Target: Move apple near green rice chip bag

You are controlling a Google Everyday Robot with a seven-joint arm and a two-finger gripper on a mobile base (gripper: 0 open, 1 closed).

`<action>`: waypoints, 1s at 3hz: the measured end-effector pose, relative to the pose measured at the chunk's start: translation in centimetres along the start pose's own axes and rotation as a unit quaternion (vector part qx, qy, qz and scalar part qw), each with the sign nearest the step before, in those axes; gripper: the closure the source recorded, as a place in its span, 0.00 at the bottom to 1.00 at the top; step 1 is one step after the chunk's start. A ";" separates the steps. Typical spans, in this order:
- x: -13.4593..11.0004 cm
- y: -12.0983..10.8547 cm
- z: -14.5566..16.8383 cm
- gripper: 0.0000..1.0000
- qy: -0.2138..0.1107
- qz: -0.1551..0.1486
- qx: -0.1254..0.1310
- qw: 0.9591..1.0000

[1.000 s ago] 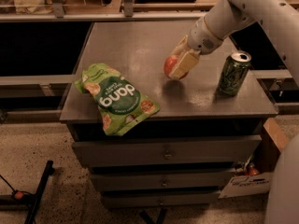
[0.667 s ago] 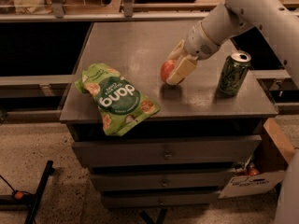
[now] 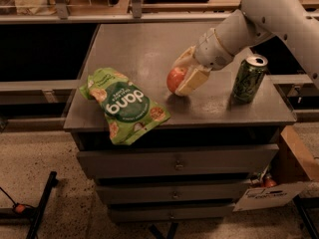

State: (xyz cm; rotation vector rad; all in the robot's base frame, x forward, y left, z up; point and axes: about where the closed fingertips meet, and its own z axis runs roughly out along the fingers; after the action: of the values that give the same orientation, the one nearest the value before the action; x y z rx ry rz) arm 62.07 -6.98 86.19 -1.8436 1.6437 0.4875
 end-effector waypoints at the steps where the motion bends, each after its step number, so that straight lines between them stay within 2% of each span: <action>1: -0.4 0.6 0.0 0.12 -0.012 -0.018 0.001 1.000; 2: -0.4 1.0 0.1 0.00 -0.014 -0.023 0.001 1.000; 3: -0.2 1.0 0.3 0.00 -0.007 -0.019 0.002 1.000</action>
Offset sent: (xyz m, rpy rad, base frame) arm -0.0134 -0.0017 0.0036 0.0273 -0.0445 0.0384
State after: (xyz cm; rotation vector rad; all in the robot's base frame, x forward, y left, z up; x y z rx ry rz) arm 61.09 -6.67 85.90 -1.8606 1.5952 0.4788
